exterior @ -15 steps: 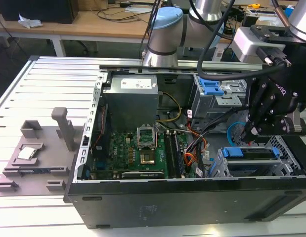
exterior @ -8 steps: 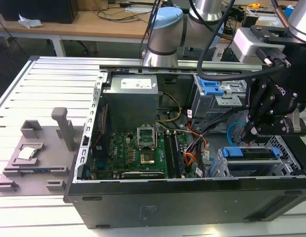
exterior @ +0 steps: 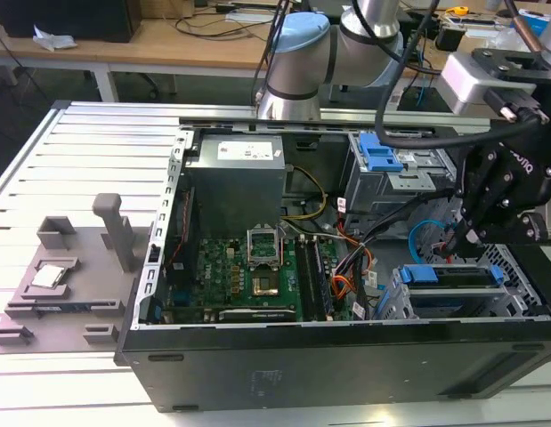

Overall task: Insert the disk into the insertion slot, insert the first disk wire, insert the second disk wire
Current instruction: 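Insert the disk into the insertion slot, then insert the first disk wire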

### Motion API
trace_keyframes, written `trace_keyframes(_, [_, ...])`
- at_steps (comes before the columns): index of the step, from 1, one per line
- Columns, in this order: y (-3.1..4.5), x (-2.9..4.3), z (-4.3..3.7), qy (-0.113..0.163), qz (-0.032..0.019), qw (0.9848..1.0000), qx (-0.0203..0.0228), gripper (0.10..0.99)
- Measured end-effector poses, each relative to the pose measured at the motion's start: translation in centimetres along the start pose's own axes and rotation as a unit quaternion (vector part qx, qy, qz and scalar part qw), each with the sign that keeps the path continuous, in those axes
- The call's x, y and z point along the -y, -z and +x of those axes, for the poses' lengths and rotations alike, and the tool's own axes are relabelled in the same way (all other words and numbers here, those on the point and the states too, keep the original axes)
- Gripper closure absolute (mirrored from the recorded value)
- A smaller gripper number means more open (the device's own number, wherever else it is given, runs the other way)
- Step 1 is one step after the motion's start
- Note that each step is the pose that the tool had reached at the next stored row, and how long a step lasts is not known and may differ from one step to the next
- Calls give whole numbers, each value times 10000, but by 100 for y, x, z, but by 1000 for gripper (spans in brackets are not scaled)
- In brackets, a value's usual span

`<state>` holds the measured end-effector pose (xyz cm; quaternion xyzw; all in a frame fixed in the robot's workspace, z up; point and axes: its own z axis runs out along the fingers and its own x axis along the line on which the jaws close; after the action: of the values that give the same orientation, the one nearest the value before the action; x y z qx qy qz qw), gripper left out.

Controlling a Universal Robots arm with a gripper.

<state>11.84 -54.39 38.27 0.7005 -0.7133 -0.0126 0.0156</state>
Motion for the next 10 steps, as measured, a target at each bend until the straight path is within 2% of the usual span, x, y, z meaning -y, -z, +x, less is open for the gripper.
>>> trace_keyframes(2, [-1, 22, 0, -1, 0, 10000, -2, 980])
trace_keyframes(10, [-2, 26, 0, -1, 0, 10000, -1, 980])
